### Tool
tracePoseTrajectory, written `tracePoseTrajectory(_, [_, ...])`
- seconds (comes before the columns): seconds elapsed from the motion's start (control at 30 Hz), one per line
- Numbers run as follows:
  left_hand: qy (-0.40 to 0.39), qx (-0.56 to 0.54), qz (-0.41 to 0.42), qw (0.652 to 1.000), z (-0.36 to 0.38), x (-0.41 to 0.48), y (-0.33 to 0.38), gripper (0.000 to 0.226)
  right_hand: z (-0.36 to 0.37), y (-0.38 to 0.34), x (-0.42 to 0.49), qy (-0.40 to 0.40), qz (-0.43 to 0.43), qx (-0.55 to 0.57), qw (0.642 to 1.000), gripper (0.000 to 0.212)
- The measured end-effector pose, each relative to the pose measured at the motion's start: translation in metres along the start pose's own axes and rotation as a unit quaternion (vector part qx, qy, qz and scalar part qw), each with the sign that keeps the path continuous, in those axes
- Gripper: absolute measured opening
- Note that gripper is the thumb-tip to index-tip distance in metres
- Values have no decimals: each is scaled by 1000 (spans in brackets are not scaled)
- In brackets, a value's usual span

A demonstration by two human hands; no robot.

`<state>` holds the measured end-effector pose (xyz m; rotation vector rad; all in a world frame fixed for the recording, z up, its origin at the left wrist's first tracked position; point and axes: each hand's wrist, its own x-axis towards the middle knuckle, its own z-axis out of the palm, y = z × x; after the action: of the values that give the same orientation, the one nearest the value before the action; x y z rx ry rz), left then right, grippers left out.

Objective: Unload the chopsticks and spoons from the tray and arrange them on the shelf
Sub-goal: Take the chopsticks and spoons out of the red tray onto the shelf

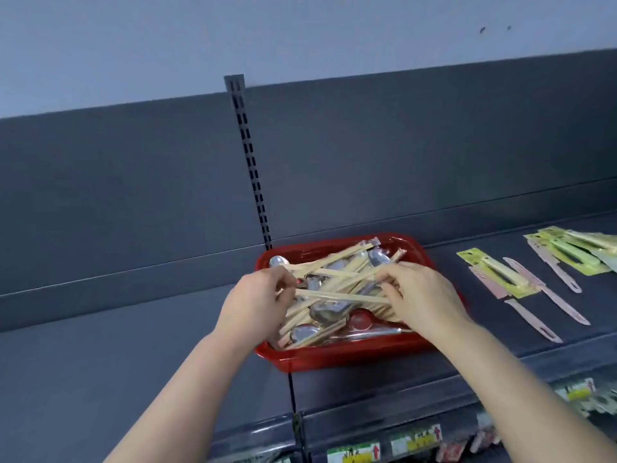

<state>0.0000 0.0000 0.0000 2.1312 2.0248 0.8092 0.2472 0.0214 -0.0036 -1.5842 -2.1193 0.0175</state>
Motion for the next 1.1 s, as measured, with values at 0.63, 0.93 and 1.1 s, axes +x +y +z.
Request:
tracePoseTrajectory(0.63, [-98,157,-30,982,47,98,-5,17,44,1,71,-125,-128,-108,978,20])
tracePoseTrajectory(0.93, [35,79,1,996,22,108,-6,9,42,7,58,-201,-11,-17,979,13])
tracePoseTrajectory(1.1, [10,47,-15,999,22,101,-8,8,42,-8,53,-255,-6,-9,967,22])
